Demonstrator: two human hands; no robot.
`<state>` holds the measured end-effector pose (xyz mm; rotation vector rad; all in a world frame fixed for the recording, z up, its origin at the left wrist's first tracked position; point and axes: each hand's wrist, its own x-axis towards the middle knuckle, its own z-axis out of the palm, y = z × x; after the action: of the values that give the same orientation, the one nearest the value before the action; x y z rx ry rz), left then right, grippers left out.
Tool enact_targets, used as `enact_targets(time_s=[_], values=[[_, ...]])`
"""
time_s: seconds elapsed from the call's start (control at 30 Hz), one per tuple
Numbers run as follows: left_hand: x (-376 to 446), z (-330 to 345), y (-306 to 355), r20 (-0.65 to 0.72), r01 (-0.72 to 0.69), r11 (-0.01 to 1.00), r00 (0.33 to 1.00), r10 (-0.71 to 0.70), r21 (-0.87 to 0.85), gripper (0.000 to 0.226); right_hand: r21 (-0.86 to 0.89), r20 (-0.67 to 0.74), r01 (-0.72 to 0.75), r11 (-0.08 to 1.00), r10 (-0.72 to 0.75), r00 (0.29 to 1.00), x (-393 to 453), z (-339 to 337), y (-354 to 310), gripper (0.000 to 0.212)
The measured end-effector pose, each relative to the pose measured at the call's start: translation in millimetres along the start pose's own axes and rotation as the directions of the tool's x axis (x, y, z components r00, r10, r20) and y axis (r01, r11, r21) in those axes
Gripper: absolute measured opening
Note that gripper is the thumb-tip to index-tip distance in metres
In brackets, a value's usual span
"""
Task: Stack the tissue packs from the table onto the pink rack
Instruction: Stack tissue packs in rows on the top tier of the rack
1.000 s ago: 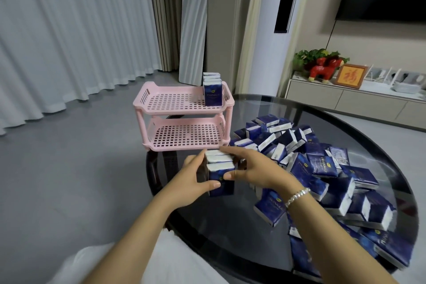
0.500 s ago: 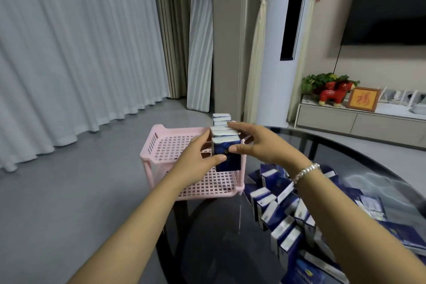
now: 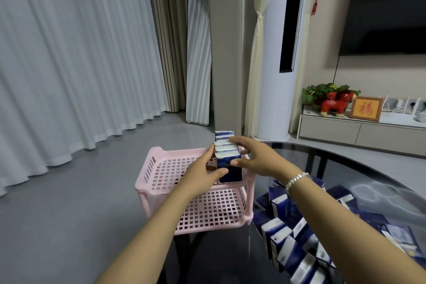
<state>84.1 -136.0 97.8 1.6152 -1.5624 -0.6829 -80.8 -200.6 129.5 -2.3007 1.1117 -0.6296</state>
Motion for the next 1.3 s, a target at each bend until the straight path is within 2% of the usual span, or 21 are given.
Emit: enact_targets(time_s=[0.27,0.4,0.47,0.6,0.77,0.93,1.1,1.2,1.3], values=[[11,4,-7,0.083,-0.008,0.975,0.997,-0.01,0.221,0.083,-0.169,0.028,-0.042,0.985,0.047,0.999,4,5,8,0.065],[13,2,-1,0.154,-0.069,0.959,0.988,0.027,0.276,0.097,-0.225,0.08,0.015,0.974,0.003,0.997,0,1,3,0.06],[14,0,1,0.198,-0.114,0.942,0.979,0.052,0.317,0.092,-0.22,0.111,0.019,0.975,0.006,0.994,-1,0,4,0.061],[15,1,-2,0.21,-0.136,0.942,0.975,0.072,0.306,0.081,-0.141,0.179,-0.006,0.99,0.031,0.983,-5,2,8,0.056],[13,-3,1,0.247,-0.082,0.973,0.969,0.027,0.214,0.076,-0.121,0.174,0.02,0.992,0.002,0.985,-7,8,12,0.057],[8,11,1,0.158,-0.003,0.997,0.987,-0.009,0.076,0.062,0.08,0.112,-0.022,0.997,0.013,0.994,-10,17,16,0.057],[5,17,5,0.19,0.062,0.997,0.979,-0.069,0.042,0.059,0.273,0.112,-0.073,0.959,0.043,0.993,-18,25,17,0.053],[3,15,8,0.18,0.056,0.998,0.982,-0.06,0.027,0.061,0.331,0.103,-0.074,0.941,0.042,0.994,-20,24,16,0.051],[-4,17,7,0.103,0.001,1.0,0.995,0.0,-0.006,0.064,0.342,0.068,-0.04,0.939,0.018,0.998,-26,24,14,0.05]])
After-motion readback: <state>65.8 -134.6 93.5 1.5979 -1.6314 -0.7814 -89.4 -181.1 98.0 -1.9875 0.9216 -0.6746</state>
